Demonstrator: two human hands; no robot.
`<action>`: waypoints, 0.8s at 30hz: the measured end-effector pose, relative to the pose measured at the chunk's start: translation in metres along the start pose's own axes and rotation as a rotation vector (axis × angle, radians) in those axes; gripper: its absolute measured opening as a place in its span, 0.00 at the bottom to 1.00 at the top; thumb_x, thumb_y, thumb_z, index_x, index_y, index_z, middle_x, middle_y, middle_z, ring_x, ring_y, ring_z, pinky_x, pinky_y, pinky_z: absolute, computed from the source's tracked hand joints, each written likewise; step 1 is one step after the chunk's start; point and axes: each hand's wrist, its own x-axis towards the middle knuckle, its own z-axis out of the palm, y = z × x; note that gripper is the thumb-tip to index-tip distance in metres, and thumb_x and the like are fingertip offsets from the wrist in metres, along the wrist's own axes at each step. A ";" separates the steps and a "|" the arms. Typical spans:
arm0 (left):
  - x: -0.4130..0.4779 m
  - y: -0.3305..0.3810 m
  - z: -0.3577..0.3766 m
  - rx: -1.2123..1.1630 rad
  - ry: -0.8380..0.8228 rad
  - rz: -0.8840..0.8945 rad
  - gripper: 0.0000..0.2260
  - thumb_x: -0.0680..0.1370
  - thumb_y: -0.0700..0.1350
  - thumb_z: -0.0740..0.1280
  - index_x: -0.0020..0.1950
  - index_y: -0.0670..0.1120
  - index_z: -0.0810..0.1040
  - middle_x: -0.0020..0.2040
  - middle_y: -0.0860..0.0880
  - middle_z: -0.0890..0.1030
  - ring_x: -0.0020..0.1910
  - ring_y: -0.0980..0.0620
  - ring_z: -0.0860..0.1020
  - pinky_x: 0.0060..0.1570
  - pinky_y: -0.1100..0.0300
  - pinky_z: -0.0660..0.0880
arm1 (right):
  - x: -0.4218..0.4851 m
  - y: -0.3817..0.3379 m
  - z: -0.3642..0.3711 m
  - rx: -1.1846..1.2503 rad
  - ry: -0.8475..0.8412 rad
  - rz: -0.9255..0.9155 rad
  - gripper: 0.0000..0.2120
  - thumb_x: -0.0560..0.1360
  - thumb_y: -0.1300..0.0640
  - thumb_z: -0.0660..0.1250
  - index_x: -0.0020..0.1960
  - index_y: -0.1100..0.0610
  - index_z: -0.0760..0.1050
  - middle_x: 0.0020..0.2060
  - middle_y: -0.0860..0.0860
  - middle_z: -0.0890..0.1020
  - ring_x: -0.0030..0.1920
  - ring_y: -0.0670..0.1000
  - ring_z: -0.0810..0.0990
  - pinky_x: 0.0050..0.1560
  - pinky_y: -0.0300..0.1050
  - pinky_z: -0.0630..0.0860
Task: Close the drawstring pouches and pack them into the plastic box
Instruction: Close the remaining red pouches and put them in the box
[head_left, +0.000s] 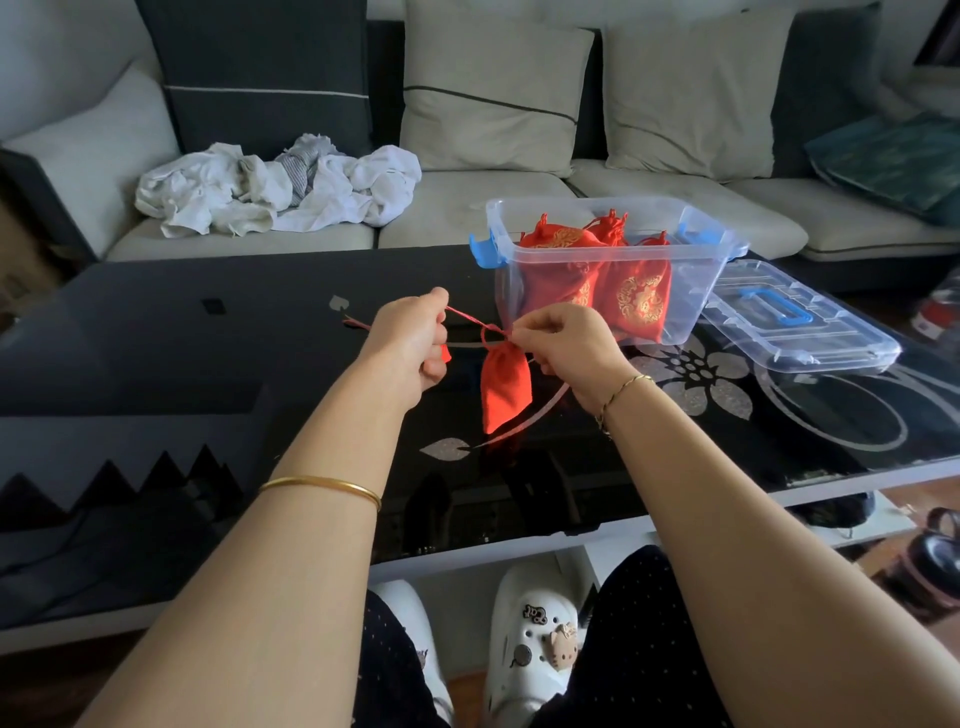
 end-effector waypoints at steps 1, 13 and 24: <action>0.000 0.000 -0.001 -0.022 0.025 -0.016 0.15 0.79 0.47 0.61 0.33 0.47 0.65 0.21 0.54 0.61 0.21 0.57 0.56 0.24 0.65 0.55 | 0.001 0.002 -0.002 0.010 0.015 0.009 0.07 0.74 0.62 0.68 0.38 0.55 0.77 0.32 0.46 0.76 0.32 0.43 0.72 0.36 0.37 0.72; 0.007 -0.004 0.009 -0.180 0.085 0.107 0.13 0.80 0.44 0.59 0.34 0.47 0.70 0.38 0.51 0.79 0.39 0.56 0.76 0.48 0.59 0.73 | 0.011 0.044 0.000 0.162 0.138 0.316 0.13 0.72 0.66 0.67 0.30 0.59 0.73 0.26 0.51 0.70 0.28 0.48 0.67 0.29 0.41 0.64; 0.000 -0.009 0.012 -0.066 -0.140 0.166 0.11 0.78 0.44 0.61 0.47 0.39 0.81 0.36 0.47 0.77 0.32 0.55 0.74 0.38 0.60 0.76 | 0.006 0.005 -0.003 0.068 0.082 0.042 0.10 0.76 0.61 0.62 0.37 0.55 0.73 0.34 0.48 0.77 0.35 0.43 0.73 0.36 0.34 0.69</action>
